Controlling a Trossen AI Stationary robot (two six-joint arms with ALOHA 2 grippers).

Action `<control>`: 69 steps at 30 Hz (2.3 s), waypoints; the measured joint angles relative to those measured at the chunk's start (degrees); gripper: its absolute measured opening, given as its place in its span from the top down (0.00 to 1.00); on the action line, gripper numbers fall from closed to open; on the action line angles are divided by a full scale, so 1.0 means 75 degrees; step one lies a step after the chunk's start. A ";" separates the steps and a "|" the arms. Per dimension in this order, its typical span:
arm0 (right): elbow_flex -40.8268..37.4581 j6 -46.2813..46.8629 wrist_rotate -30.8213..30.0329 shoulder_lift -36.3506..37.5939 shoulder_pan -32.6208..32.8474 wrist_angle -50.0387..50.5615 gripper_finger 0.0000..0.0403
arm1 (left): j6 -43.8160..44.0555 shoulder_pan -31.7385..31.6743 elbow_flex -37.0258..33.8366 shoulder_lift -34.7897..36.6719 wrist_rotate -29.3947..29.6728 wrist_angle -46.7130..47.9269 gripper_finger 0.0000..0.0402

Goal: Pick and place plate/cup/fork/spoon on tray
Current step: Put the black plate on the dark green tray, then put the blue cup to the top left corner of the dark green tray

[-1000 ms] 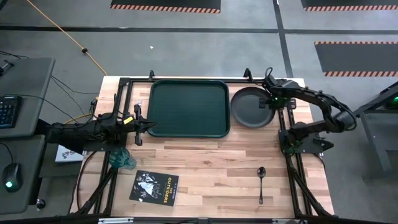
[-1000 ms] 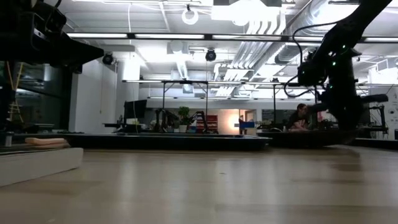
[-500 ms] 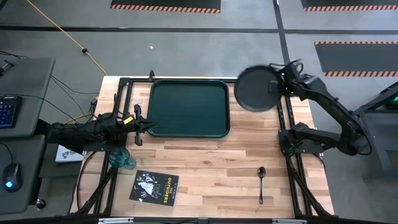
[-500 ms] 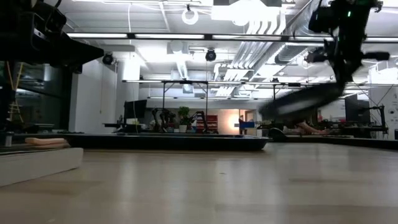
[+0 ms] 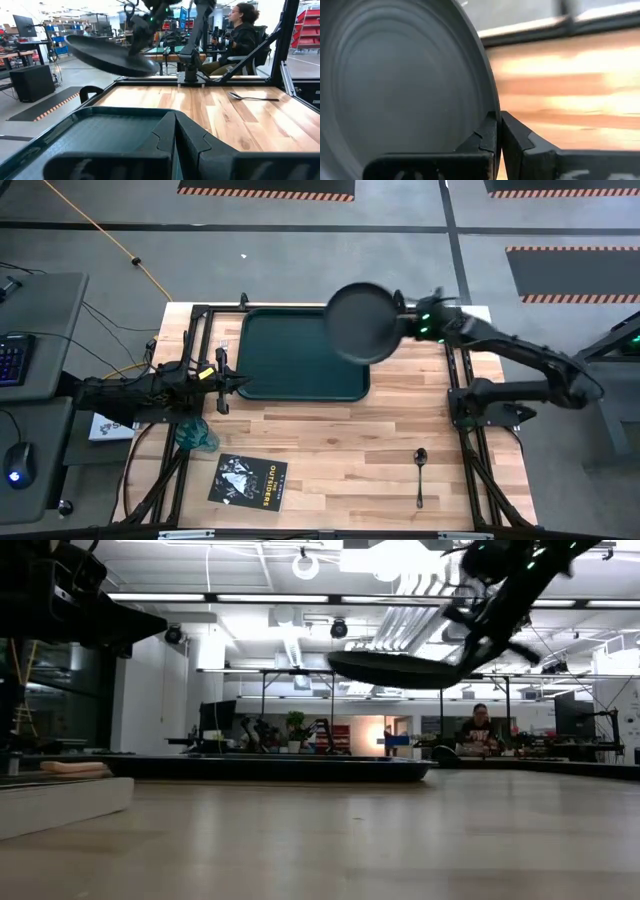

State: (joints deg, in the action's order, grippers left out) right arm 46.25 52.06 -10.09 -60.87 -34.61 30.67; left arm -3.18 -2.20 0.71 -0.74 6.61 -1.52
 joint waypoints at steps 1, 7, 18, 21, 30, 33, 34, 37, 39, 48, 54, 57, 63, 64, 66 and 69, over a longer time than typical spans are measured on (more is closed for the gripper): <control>-0.0116 0.0186 0.0030 -0.0292 0.0223 -0.0401 1.00 | 0.0000 -0.0003 0.0000 0.0001 0.0000 -0.0003 0.99; -0.0230 0.1034 0.0328 -0.2207 0.1057 -0.1953 1.00 | 0.0000 0.0000 0.0000 -0.0001 -0.0002 0.0000 0.99; 0.0639 0.1329 0.0901 -0.4339 0.1113 -0.2180 1.00 | 0.0000 0.0000 0.0000 0.0000 0.0000 0.0000 0.99; 0.0764 0.1412 0.0962 -0.4572 0.1116 -0.2169 1.00 | 0.0000 0.0000 0.0000 -0.0002 0.0000 0.0000 0.99; 0.0782 0.1658 0.0814 -0.4699 0.1113 -0.2088 0.99 | 0.0000 -0.0003 0.0000 -0.0002 0.0000 -0.0001 0.99; 0.0782 0.1666 0.0819 -0.4699 0.1113 -0.2091 0.96 | 0.0000 0.0000 0.0000 -0.0002 -0.0002 0.0000 0.99; 0.0785 0.1664 0.0822 -0.4699 0.1116 -0.2057 0.95 | 0.0000 -0.0003 0.0000 0.0001 0.0000 -0.0003 0.99; 0.0785 0.1663 0.0822 -0.4699 0.1113 -0.1932 0.91 | 0.0000 -0.0002 0.0000 -0.0002 -0.0002 0.0000 0.99; 0.0791 0.1663 0.0822 -0.4699 0.1113 -0.1896 0.87 | 0.0000 -0.0002 0.0000 -0.0002 0.0000 -0.0001 0.99; 0.0792 0.0582 0.0576 -0.4297 0.0781 -0.1074 0.62 | 0.0000 -0.0003 0.0000 0.0000 0.0000 0.0000 0.99; 0.0791 -0.0608 0.0113 -0.2901 0.0343 0.0139 0.49 | 0.0000 -0.0001 0.0000 0.0000 0.0000 -0.0002 0.99; 0.0791 -0.1148 -0.0095 -0.2043 0.0296 0.0419 0.46 | 0.0003 0.0000 0.0000 0.0001 0.0000 -0.0003 0.99; 0.0689 -0.1811 0.0173 -0.0672 0.0773 0.0573 0.45 | 0.0000 -0.0001 0.0000 -0.0002 0.0000 -0.0001 0.99; 0.0625 -0.1822 0.0152 -0.0489 0.0914 0.0575 0.45 | 0.0000 -0.0001 0.0000 0.0000 0.0000 -0.0002 0.99; 0.0487 -0.1807 -0.0079 -0.0150 0.1227 0.0575 0.45 | 0.0003 -0.0003 0.0000 -0.0002 0.0000 0.0000 0.99; 0.0271 -0.1764 -0.0594 0.0355 0.1673 0.0577 0.45 | -0.0545 -0.0005 0.0000 0.0000 0.0061 -0.0003 0.99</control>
State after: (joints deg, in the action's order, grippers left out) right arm 48.29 38.82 -14.54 -58.21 -22.06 35.00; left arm -7.27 -2.23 0.71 -0.74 7.07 -1.54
